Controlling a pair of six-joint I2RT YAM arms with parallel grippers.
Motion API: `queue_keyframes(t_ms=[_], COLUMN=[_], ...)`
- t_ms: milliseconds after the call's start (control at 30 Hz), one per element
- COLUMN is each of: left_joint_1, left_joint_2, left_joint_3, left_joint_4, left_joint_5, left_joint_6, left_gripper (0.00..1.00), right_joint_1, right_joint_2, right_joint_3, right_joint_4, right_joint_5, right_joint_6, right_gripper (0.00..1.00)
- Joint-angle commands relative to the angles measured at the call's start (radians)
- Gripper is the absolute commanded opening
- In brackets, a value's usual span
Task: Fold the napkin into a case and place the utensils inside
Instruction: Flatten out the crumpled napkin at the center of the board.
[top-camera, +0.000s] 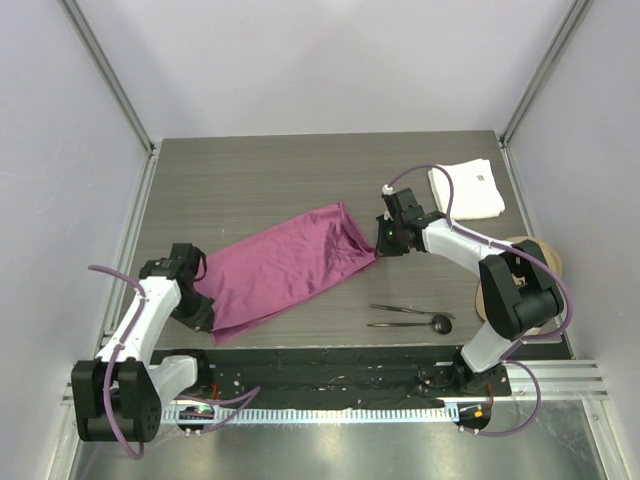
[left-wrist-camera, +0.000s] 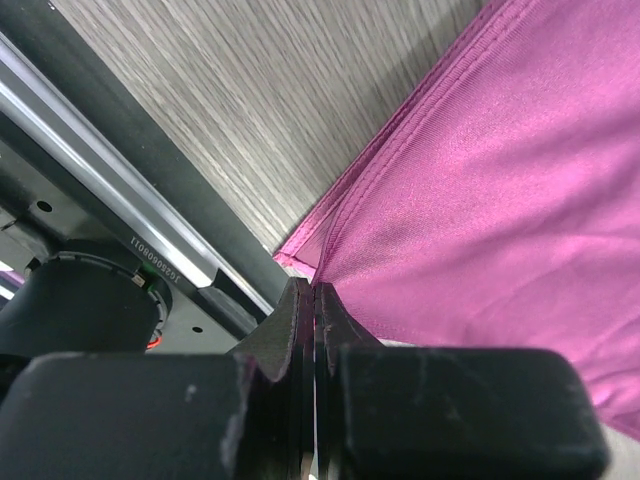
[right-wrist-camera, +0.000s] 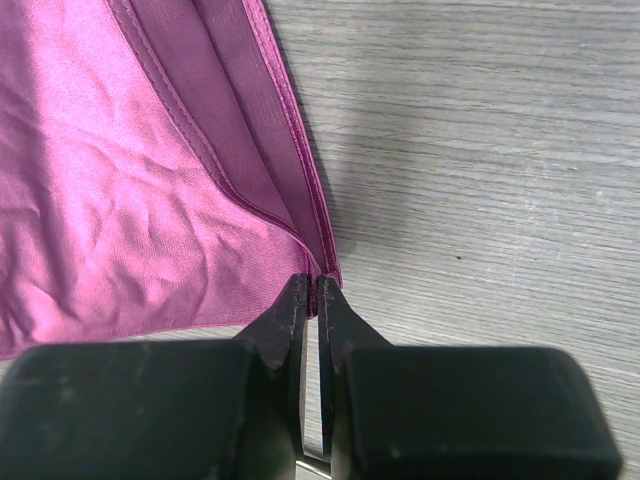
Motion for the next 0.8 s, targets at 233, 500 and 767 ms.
queue_keyframes(t_ms=[233, 500, 767], left_joint_1=[-0.058, -0.055, -0.055], left_joint_2=[0.030, -0.087, -0.085], left_joint_3=[0.014, 0.086, 0.322], left_joint_4=[-0.028, -0.029, 0.144], left_joint_5=[-0.040, -0.102, -0.155], left_joint_6=[-0.030, 0.016, 0.146], left_gripper=[0.00, 0.00, 0.00], right_joint_1=[-0.008, -0.008, -0.006], right_joint_2=[0.007, -0.020, 0.009], right_joint_3=[0.017, 0.047, 0.206], right_joint_4=[0.029, 0.029, 0.161], right_joint_5=[0.007, -0.014, -0.066], right_joint_6=[-0.003, 0.005, 0.025], right_gripper=[0.12, 0.11, 0.09])
